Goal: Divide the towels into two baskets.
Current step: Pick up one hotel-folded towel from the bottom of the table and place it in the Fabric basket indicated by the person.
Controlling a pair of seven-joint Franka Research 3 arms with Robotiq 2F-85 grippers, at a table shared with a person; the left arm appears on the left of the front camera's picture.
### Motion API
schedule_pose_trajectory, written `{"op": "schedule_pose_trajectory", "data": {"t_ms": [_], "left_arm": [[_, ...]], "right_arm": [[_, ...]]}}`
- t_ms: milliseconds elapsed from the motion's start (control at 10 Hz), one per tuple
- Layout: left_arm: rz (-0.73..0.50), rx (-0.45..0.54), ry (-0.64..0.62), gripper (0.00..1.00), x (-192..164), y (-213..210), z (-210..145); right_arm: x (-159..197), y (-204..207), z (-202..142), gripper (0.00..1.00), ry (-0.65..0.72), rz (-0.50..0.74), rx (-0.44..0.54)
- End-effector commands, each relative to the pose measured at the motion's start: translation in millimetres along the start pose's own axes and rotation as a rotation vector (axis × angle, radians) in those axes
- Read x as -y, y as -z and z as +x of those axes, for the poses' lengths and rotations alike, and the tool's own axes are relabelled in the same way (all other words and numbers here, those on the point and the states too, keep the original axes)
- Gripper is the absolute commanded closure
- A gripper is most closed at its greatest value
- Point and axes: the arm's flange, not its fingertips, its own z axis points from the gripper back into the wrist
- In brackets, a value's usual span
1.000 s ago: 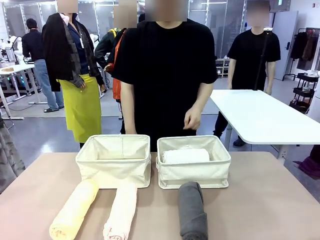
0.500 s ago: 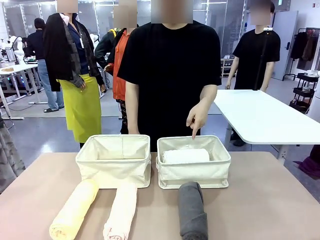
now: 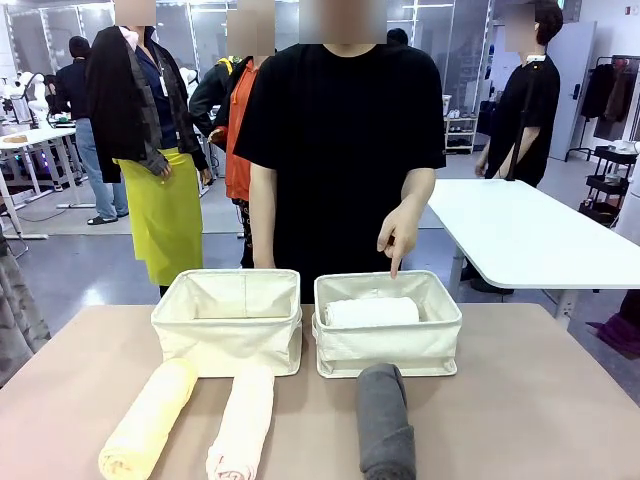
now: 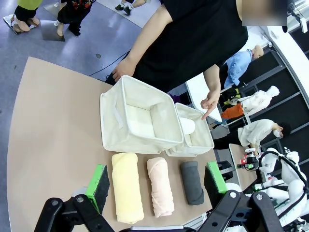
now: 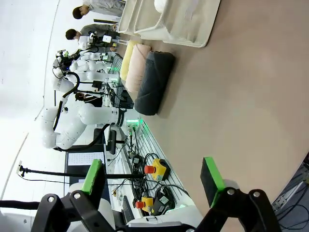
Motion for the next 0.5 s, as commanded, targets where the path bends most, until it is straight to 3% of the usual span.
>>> {"op": "schedule_pose_trajectory", "data": {"t_ms": [0,200,400], "left_arm": [[-0.018,0.012,0.000,0.00,0.4,-0.2,3.1],[-0.018,0.012,0.000,0.00,0.4,-0.2,3.1],[-0.018,0.012,0.000,0.00,0.4,-0.2,3.1]], "right_arm": [[-28.3,14.6,3.6,0.00,-0.027,-0.082,-0.057],[-94.3,66.7,10.3,0.00,-0.047,-0.230,-0.139],[-135.3,130.2,2.9,0.00,-0.019,-0.389,-0.168]]}}
